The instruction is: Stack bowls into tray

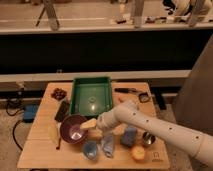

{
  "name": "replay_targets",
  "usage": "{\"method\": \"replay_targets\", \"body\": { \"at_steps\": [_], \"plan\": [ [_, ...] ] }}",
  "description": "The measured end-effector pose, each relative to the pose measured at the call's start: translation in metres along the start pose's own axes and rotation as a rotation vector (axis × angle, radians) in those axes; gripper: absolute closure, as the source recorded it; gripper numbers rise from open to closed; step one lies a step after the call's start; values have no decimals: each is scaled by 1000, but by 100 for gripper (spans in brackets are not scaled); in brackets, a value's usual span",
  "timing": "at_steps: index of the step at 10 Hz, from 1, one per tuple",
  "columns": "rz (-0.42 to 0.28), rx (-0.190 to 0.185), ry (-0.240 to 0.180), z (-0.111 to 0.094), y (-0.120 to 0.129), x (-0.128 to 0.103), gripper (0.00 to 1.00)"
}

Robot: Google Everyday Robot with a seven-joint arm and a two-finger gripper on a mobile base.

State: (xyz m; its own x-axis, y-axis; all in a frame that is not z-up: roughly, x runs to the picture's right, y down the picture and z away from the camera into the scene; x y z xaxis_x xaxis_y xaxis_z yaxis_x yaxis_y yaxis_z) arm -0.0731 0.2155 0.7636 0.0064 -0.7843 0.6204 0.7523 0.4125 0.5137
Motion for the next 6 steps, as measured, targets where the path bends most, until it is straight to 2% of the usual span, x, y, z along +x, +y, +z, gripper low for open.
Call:
{"method": "replay_targets", "body": {
  "at_steps": [3,6],
  "plan": [
    [-23,-8,-11,11,-16,-5,20],
    [-26,-18,-22,17,-18,-7,20]
  ]
}}
